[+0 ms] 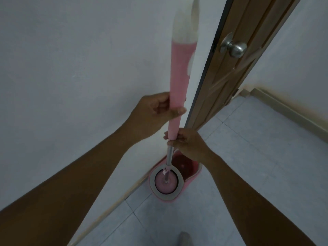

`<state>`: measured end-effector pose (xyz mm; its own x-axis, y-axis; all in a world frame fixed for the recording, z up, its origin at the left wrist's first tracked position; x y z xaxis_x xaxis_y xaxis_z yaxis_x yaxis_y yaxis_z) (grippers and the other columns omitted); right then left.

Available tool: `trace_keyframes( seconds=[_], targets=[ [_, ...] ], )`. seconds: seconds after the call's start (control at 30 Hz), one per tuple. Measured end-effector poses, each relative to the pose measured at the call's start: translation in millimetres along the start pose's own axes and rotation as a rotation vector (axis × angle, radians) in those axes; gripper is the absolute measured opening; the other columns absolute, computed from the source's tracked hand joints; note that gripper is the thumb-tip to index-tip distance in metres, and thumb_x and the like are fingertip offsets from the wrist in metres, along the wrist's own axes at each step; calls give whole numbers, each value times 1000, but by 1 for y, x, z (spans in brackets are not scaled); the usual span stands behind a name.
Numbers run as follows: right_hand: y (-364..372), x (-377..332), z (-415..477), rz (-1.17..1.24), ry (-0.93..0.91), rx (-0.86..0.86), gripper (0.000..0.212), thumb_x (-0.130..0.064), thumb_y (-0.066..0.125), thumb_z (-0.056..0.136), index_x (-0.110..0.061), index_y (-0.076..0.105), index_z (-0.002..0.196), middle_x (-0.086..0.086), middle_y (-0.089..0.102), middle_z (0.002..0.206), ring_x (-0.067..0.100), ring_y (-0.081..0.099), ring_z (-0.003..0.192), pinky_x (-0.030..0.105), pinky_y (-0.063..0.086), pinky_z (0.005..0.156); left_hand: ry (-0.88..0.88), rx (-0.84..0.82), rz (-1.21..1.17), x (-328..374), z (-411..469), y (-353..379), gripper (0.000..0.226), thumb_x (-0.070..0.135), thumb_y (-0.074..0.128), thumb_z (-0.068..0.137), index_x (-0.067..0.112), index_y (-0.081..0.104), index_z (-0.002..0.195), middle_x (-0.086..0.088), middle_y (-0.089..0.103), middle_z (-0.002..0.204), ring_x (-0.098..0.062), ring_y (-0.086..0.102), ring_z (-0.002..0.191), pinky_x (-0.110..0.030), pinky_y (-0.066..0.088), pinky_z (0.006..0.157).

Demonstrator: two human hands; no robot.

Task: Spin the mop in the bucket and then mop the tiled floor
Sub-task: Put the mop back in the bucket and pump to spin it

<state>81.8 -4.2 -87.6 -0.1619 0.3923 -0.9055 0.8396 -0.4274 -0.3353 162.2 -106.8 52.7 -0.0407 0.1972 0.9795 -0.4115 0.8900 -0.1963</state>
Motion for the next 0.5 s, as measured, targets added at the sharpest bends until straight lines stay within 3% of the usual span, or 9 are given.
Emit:
trace_keyframes(
  seconds=[0.1, 0.27, 0.4, 0.5],
  targets=[
    [-21, -37, -7, 20, -66, 8, 40, -5, 77, 81, -4, 68, 120, 3, 75, 107, 11, 72, 99, 26, 55, 92, 92, -3, 3, 44, 8, -3, 52, 28, 68, 78, 9, 63, 126, -1, 71, 117, -12, 71, 104, -31, 57, 92],
    [-35, -58, -7, 66, -115, 75, 38, -9, 79, 80, -8, 69, 116, 2, 76, 104, 11, 72, 97, 27, 55, 92, 158, 15, -23, 73, 15, -6, 41, 23, 65, 86, 10, 61, 124, -3, 72, 112, -15, 71, 104, -30, 57, 91],
    [-11, -21, -8, -64, -96, 176, 29, -17, 74, 85, -13, 69, 114, -9, 73, 102, -5, 68, 90, 9, 51, 82, 58, 49, 70, 29, 13, 2, 36, 19, 68, 88, 12, 64, 123, 2, 73, 109, -11, 71, 102, -30, 57, 93],
    [10, 31, -16, -48, -26, 271, 16, -9, 68, 90, -12, 68, 106, -17, 69, 91, -15, 65, 82, 2, 48, 71, -24, 8, 110, -22, 0, 24, 32, 21, 70, 87, 15, 66, 118, 4, 74, 109, -8, 72, 98, -21, 57, 88]
  ],
)
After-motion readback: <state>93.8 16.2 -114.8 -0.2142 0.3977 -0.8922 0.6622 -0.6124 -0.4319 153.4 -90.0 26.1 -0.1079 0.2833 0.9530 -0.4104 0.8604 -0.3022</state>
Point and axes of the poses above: each hand's wrist, its own z-axis towards the middle knuckle, its own y-axis out of the palm, x = y × z, the point moved 7 cm from there along z, towards the middle knuckle
